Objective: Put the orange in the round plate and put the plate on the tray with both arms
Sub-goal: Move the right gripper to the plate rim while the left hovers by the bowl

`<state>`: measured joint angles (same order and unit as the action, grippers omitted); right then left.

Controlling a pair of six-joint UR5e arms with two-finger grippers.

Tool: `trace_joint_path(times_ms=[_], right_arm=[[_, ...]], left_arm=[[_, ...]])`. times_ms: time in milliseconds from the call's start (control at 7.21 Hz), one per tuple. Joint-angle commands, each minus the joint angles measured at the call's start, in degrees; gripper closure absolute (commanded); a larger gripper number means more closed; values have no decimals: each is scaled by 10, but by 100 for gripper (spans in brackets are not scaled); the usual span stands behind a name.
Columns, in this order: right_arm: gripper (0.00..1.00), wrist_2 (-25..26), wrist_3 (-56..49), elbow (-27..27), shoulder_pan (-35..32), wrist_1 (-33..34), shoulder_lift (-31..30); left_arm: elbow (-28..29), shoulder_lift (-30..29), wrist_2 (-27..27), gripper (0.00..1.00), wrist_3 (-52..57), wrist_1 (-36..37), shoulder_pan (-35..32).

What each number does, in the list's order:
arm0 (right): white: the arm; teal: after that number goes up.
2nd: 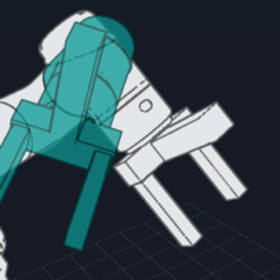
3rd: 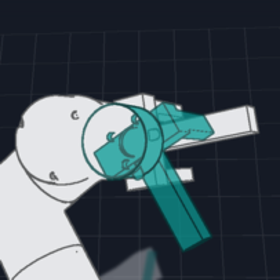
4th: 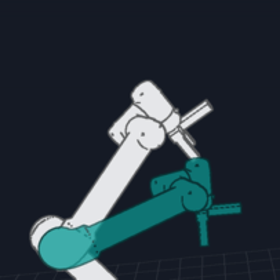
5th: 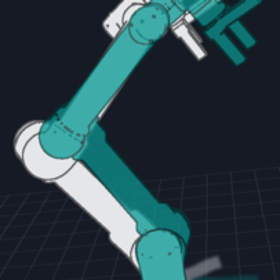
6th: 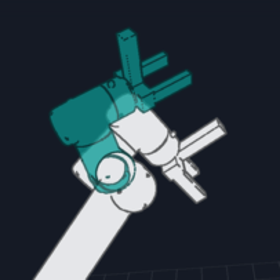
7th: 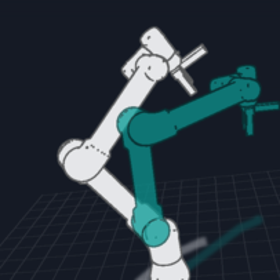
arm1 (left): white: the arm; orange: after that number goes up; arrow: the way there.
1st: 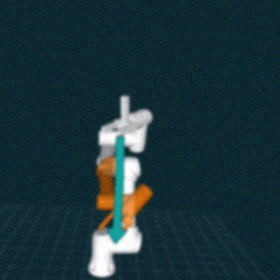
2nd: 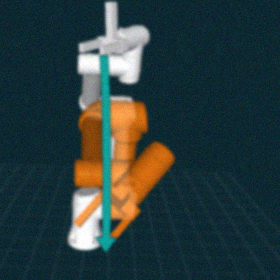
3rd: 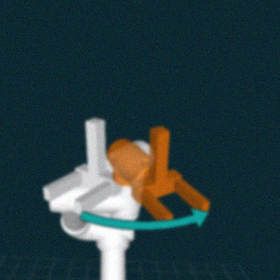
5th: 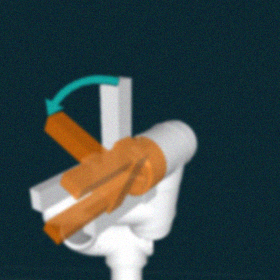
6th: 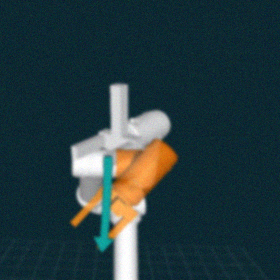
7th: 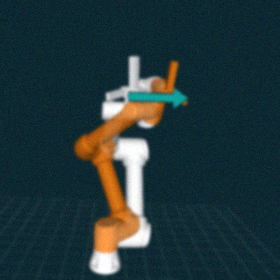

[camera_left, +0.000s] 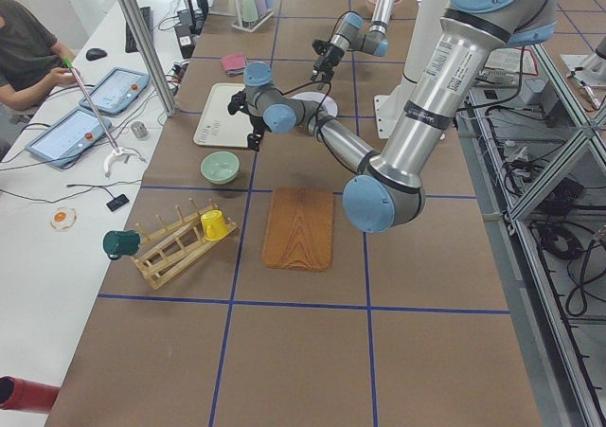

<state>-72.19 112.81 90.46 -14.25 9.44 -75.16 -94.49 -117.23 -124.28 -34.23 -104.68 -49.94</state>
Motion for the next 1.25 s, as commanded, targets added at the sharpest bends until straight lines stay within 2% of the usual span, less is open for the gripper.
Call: trace_joint_path(times_ms=[0,416,694,971,1110], right_arm=[[1,28,-4,-21,15,-41,-2],[2,46,-3,-37,22,-39,1],[18,55,-1,-47,24,-39,5],[28,74,2,-75,27,-39,35],[41,74,3,-75,27,-40,35]], left_arm=[[-3,1,0,1,0,1,-1],[-3,2,1,1,-1,0,-1],[-3,2,0,1,0,0,-1],[-4,2,0,1,-1,0,-1],[-4,2,0,1,-1,0,-1]])
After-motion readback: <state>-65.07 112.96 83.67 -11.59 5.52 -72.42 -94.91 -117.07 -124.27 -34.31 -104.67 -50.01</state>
